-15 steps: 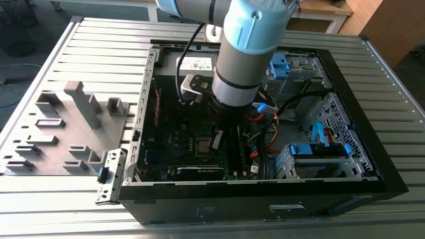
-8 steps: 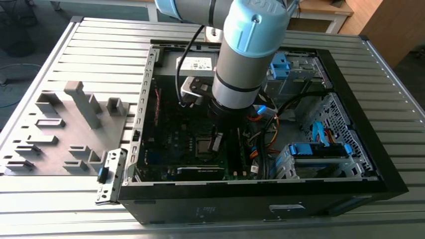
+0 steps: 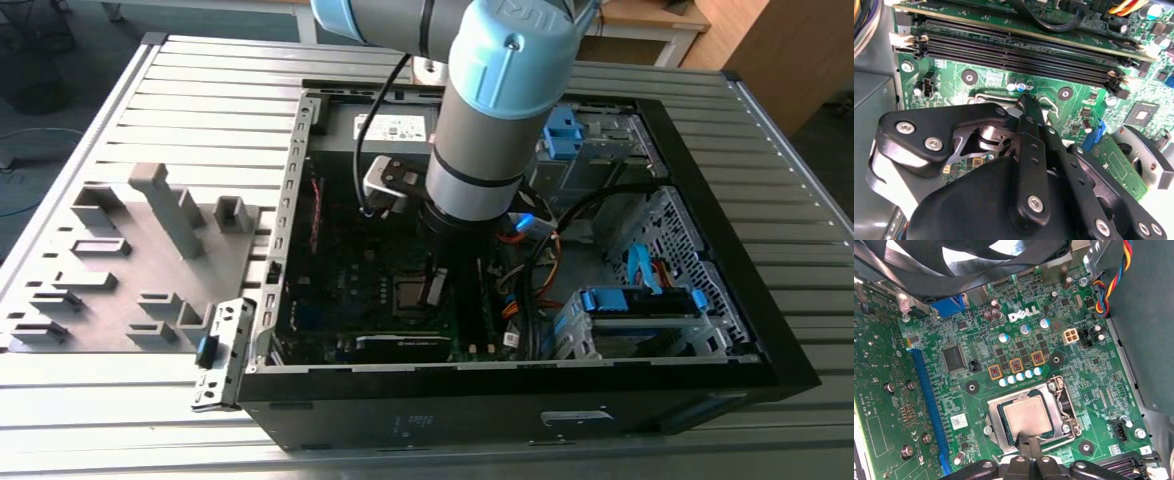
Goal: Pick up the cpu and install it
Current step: 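Install the first cpu locking lever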
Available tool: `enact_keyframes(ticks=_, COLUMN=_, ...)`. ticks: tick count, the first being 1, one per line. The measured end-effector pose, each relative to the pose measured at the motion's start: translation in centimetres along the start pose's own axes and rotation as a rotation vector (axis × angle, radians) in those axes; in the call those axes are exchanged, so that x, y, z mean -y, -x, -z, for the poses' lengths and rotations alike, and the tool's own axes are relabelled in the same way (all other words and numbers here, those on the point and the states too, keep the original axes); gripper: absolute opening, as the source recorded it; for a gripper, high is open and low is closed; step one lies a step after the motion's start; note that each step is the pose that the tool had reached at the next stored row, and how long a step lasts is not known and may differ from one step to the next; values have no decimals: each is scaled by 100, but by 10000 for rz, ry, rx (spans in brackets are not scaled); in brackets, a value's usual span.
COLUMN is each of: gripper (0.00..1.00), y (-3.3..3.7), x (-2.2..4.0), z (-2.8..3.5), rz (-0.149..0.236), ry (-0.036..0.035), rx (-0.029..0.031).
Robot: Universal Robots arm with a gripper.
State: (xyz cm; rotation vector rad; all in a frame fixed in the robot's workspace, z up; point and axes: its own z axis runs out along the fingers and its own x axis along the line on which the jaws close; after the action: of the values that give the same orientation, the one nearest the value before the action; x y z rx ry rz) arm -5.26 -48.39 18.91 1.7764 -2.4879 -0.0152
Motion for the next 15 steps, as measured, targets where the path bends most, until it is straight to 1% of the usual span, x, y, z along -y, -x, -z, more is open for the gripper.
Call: enact_keyframes(ticks=15, gripper=11, y=1, x=0, z=-1, rz=-1, ry=-3, rx=0)
